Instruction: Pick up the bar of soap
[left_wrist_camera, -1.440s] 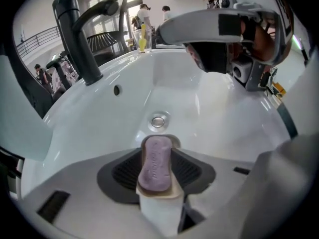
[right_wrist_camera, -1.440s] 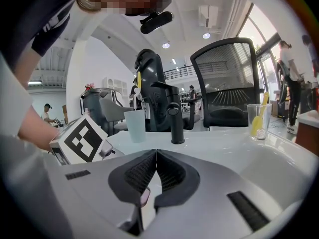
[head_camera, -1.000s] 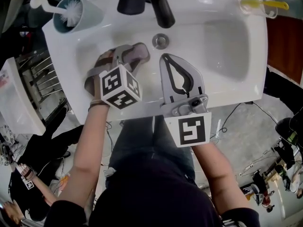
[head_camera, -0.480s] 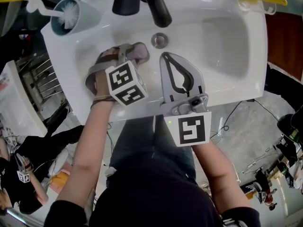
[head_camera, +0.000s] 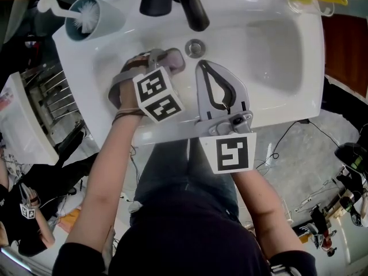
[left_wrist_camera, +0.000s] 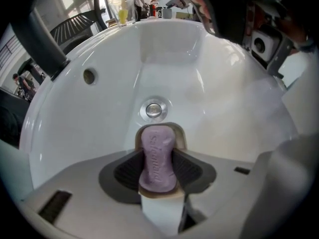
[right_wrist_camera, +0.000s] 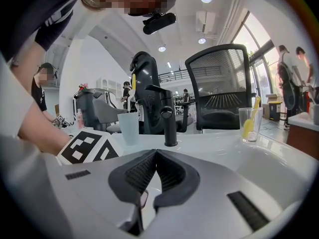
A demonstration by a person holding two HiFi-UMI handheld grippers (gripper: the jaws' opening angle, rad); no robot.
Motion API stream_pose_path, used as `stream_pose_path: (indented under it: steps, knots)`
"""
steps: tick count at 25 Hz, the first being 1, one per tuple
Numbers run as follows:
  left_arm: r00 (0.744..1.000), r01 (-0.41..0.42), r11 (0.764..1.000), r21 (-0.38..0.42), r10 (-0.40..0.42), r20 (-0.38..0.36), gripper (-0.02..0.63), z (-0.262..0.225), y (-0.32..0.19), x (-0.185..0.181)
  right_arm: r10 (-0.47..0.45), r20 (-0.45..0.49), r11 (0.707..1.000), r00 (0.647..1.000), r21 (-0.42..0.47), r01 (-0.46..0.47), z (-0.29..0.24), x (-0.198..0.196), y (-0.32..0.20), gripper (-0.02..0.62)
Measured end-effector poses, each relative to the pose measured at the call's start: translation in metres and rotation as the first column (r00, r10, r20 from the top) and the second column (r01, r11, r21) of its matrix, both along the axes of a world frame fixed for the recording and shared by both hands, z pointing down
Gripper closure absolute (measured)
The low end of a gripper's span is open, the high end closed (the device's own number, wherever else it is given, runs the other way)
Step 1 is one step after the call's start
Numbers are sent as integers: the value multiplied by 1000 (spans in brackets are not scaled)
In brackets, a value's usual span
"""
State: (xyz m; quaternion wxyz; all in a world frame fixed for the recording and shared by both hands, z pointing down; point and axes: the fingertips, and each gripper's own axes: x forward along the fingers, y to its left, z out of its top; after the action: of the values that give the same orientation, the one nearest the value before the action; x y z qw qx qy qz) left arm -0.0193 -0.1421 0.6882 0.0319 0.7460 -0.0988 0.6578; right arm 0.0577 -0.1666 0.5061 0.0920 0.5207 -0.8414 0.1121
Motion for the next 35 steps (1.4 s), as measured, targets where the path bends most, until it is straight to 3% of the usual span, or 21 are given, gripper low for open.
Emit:
stream_pose_path:
  steps: [4, 11, 21, 24, 30, 35]
  knots:
    - [995, 69, 997, -16, -70, -64, 430, -6, -3, 2, 20, -28, 999, 999, -27, -21, 4, 11, 5, 578]
    - [980, 134, 985, 112, -115, -163, 431, -47, -14, 4, 77, -64, 997, 995, -2, -77, -15, 39, 7, 578]
    - [931, 278, 932, 231, -202, -304, 431, -132, 2, -5, 111, -80, 989, 991, 102, -103, -82, 48, 13, 578]
    - [910, 321, 899, 297, -207, -359, 431, -166, 0, -10, 116, -86, 986, 990, 129, -104, -103, 46, 17, 578]
    - [849, 429, 803, 412, -204, -487, 431, -249, 4, -12, 73, -92, 978, 993, 201, -53, -154, 36, 31, 578]
    - [778, 529, 696, 485, -170, -605, 431, -314, 6, -10, 49, -86, 963, 995, 268, -24, -191, 36, 40, 578]
